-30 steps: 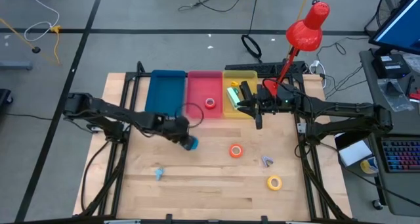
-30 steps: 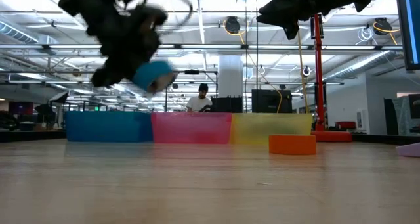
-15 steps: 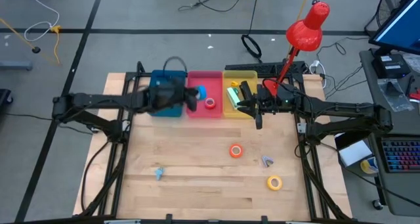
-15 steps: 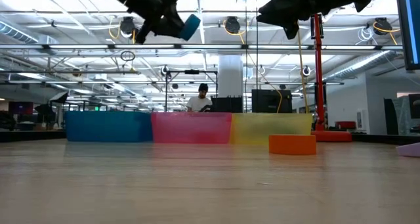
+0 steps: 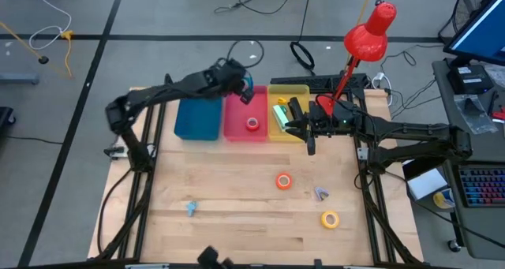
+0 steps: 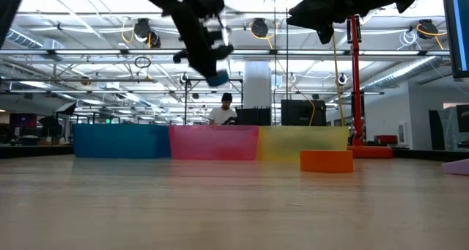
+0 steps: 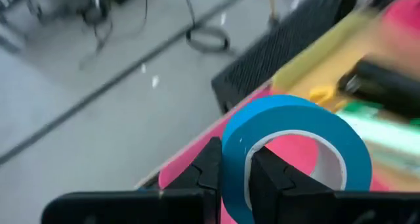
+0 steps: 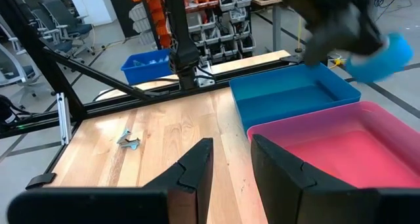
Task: Pick and place Stapler, Stapler remover, tape
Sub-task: Put the blue tape into the pink bin
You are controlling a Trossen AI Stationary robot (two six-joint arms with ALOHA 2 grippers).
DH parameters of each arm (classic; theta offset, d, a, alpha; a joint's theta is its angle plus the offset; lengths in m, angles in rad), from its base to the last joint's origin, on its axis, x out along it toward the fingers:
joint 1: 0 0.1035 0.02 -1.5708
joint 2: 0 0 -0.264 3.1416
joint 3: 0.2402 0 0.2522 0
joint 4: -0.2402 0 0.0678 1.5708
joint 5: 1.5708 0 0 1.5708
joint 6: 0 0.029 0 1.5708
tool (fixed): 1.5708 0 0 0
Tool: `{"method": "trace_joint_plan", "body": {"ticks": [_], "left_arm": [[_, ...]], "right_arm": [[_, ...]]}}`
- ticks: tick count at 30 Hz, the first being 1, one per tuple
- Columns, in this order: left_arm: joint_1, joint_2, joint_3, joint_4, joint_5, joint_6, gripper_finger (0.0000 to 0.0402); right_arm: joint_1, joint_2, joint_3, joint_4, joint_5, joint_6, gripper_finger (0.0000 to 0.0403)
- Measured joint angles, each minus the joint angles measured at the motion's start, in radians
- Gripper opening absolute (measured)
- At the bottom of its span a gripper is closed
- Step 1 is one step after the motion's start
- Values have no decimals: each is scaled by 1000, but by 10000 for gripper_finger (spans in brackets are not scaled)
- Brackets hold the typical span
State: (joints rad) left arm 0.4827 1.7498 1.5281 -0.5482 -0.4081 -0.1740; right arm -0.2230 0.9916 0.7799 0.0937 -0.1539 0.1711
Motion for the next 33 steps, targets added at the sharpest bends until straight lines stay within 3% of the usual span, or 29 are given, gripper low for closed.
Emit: {"method": "trace_joint_plan", "body": {"ticks": [12,16,23,33], "left_arm": [[126,283,19,-107,163,-47,39],[133,304,19,-82,162,-46,39],[146,308,19,-83,69,-10,58],[169,316,19,-78,142,16,66]], "right_arm": [[0,0,0,0,52,0,95],[0,0,0,0,53,0,95],[0,0,0,0,53,0,95],[0,0,0,0,53,0,95]]}}
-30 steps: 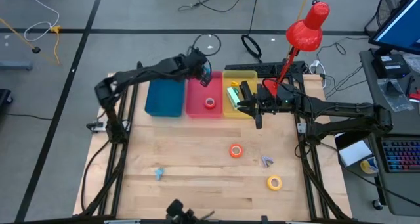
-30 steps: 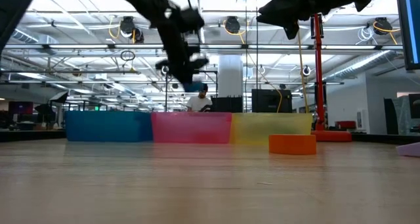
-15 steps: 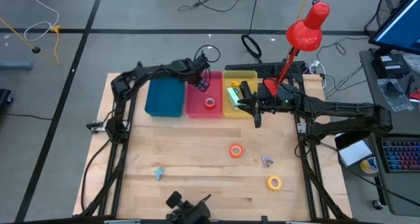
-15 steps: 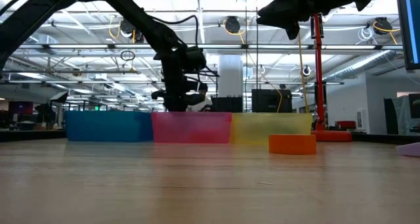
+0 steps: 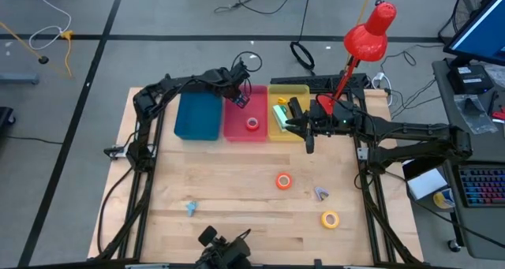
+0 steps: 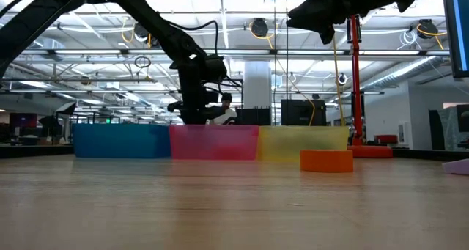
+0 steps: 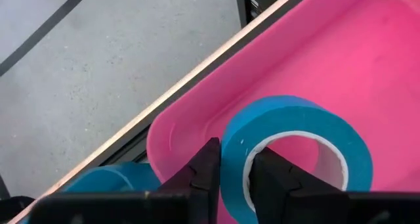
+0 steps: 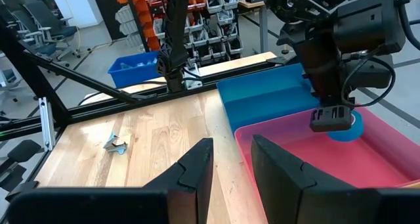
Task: Pick and place Stapler, Stapler remover, tape
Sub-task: Put the blue tape into the pink bin
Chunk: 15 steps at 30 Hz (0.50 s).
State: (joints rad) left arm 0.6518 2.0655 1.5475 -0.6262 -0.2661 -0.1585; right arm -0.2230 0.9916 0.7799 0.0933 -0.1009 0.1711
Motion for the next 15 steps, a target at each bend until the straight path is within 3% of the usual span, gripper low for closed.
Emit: {"method": "trace_joint_plan", "body": {"ticks": [15], "left_arm": [[0,-3,0,1,4,-6,160]], "right_arm": [[0,0,0,0,-3,0,95]]}}
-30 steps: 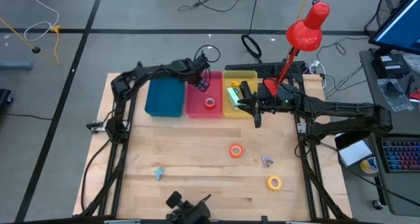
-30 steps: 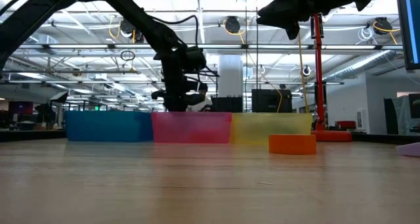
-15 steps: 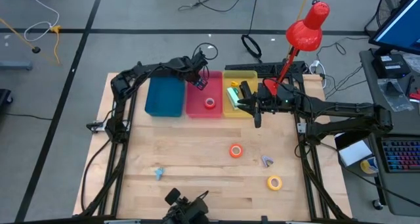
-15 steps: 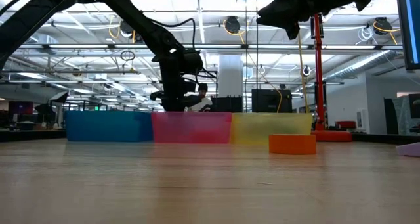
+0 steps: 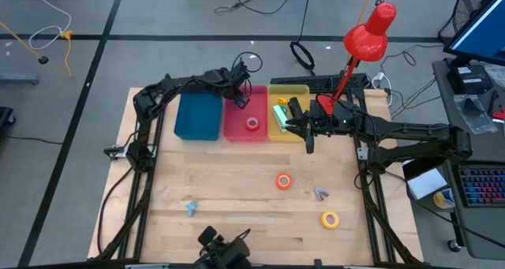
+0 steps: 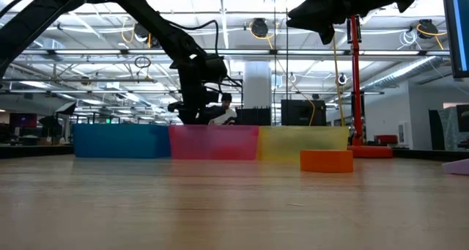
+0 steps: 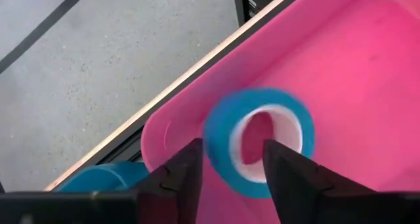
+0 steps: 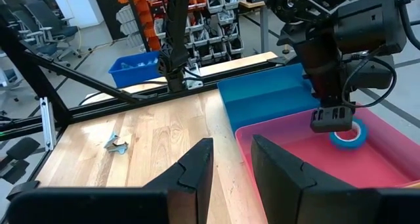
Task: Pick and place Stapler, Stapler remover, tape
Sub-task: Put the blue tape into the pink bin, then put the orange tape into the pink bin
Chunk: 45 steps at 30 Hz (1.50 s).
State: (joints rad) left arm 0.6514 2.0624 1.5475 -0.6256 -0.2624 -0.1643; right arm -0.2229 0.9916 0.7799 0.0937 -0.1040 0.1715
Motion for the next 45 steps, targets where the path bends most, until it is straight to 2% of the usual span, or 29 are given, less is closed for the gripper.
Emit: {"method": "trace_joint_plan", "body": {"ticks": [9,15,18,22,26,29,33,37,40,45], "left_arm": [[-4,-127,0,-11,9,-5,177],[-60,-290,0,-72,171,-14,177],[-115,-364,0,-106,248,24,177],[-207,-434,-10,-118,288,37,177],[-313,-506,-81,-24,292,-31,177],[-385,-573,-200,153,289,-92,177],[-470,-662,-387,378,242,-205,177],[-558,-734,-543,516,133,-322,177],[-622,-784,-629,553,37,-384,177],[-716,-825,-696,572,-127,-466,177]], "right_arm": [[2,0,0,3,-16,9,95],[27,0,0,-2,-177,8,95],[73,5,0,-32,-192,-16,95],[147,19,1,-114,-186,-66,95],[207,49,1,-194,-153,-68,95],[246,74,1,-267,-117,-59,95],[274,141,22,-378,-93,-16,95],[278,239,75,-526,-81,12,95],[278,322,118,-592,-85,29,95],[269,444,177,-647,-193,30,95]]}}
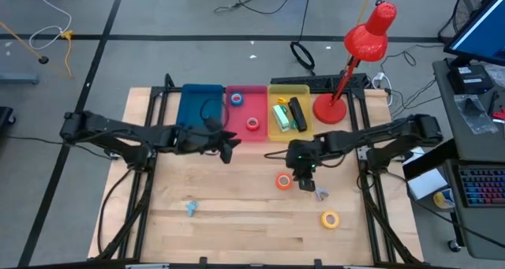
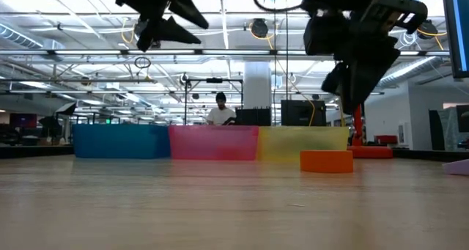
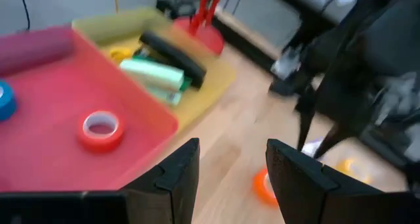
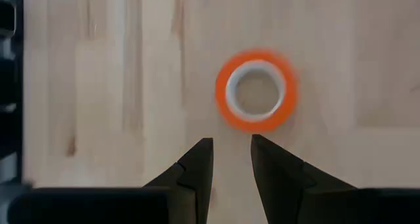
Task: Pick and place Stapler, Stapler remover, tape
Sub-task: Put the orange tape into the pink bin
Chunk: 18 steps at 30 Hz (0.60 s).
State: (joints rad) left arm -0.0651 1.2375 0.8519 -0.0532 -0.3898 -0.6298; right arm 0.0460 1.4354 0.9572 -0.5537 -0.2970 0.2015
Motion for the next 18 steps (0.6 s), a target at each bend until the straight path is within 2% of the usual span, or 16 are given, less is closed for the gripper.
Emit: {"method": "trace_joint_plan", "body": {"ticks": [2,6,11,15,18], "left_arm": [[-30,-12,-11,1,-48,-13,177],[-77,-20,-10,-19,-120,-23,177],[-113,-24,-12,-56,-185,-35,177],[-121,-24,-12,-79,-196,-47,177],[-121,-24,-12,-93,-197,-54,177]], "right_arm": [[-9,42,20,-2,-37,-4,95],[-40,98,43,3,-45,-27,96],[-89,102,45,5,-45,-43,96],[-114,103,44,13,-45,-57,104],[-118,103,44,25,-45,-56,127]]}}
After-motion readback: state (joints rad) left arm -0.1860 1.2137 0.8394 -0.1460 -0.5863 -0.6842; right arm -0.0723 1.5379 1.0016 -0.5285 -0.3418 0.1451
